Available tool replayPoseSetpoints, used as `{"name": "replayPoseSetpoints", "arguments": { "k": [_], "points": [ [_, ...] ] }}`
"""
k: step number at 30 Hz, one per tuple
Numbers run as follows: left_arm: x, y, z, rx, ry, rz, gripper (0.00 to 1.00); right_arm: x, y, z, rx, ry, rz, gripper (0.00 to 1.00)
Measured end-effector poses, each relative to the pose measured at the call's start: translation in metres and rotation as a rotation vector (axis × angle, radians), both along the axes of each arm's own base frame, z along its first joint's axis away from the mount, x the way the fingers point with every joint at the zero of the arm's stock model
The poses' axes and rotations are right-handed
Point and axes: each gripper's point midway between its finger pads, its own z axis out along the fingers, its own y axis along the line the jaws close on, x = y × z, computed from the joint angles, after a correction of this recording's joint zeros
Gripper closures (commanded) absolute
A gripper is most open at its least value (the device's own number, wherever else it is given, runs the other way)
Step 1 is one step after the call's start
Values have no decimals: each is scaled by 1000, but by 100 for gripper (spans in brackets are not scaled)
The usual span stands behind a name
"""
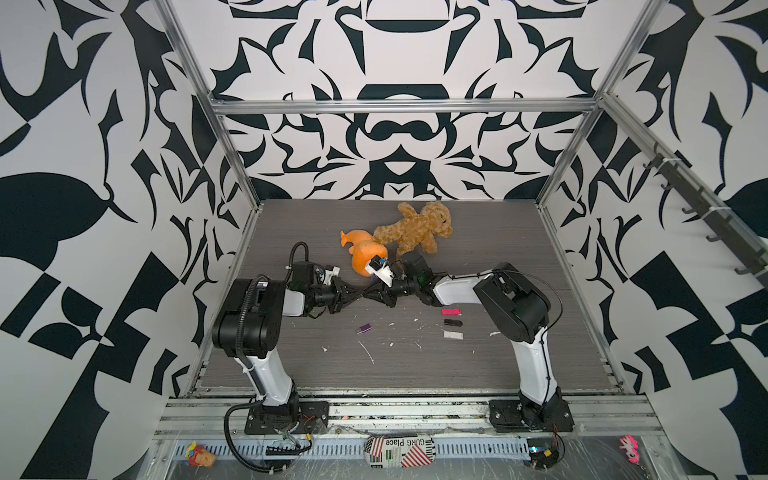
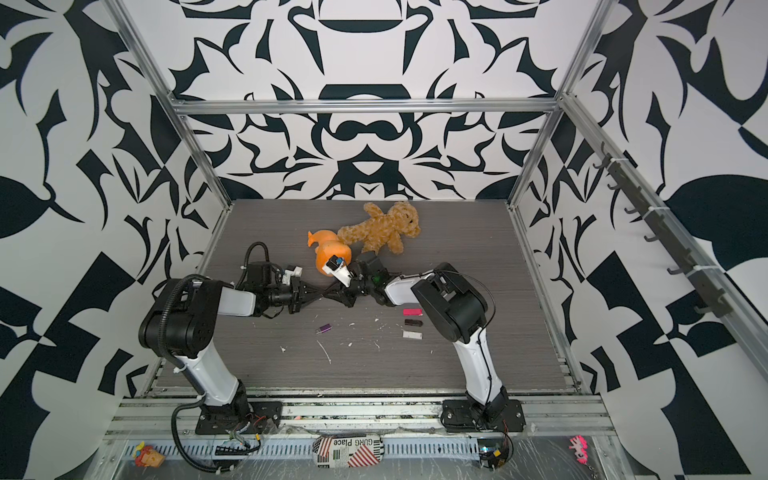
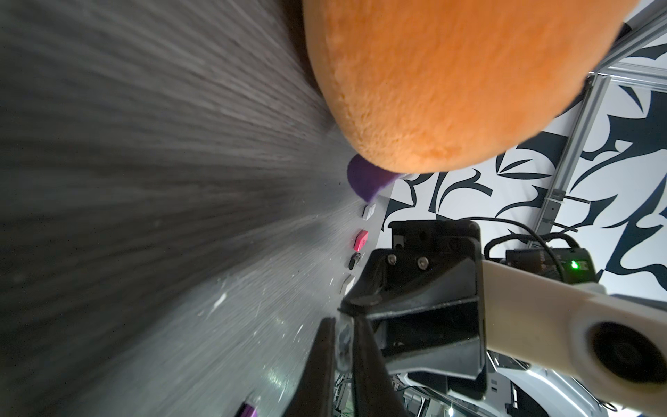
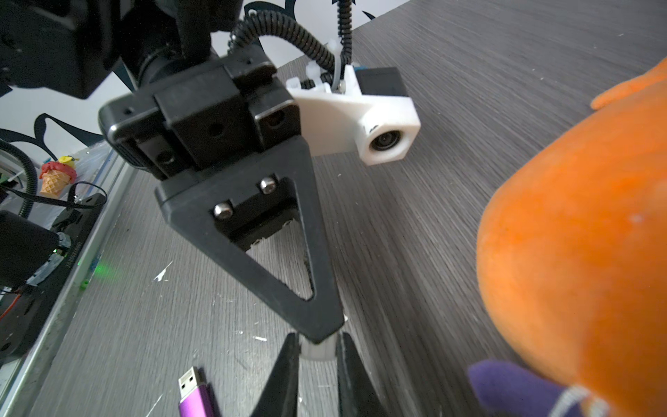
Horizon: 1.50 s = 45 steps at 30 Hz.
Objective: Close the usb drive cover
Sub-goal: Pick up the cover from the center of the board, then pick up the USB drive from the center of the board.
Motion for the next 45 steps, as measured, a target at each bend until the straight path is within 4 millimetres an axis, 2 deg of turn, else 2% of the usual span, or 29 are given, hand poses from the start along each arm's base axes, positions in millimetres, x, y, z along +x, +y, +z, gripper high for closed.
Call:
{"name": "replayPoseSetpoints", "arguments": {
  "k": [3, 5, 9, 12, 17, 21, 27, 30, 37, 45],
  "points": [
    [0, 0, 0, 0, 2, 0, 94, 2, 0, 1, 3, -14, -2, 51],
    [0, 0, 0, 1, 1, -1, 94, 3, 0, 1, 0, -32, -4, 46],
    [-1, 1, -2, 4, 6, -1, 94, 5, -8, 6, -9, -74, -7, 44],
    [-1, 5, -3, 7, 10, 4, 94, 3, -21, 17, -22, -135, 8, 44],
    [1, 15, -4, 16, 14, 17, 94, -13, -38, 34, -78, -282, 132, 46],
    [6, 22, 5, 30, -13, 20, 94, -38, -30, 24, -157, -337, 294, 45],
    [10, 40, 19, 48, -57, 46, 95, -87, -14, -11, -225, -337, 494, 44],
    [9, 46, 21, 56, -59, 56, 95, -99, -11, -27, -266, -331, 545, 44],
    [4, 47, 21, 69, -53, 45, 95, -91, -11, -44, -342, -367, 555, 45],
    [4, 48, 23, 79, -63, 46, 95, -81, -5, -44, -375, -379, 563, 53]
  ]
}}
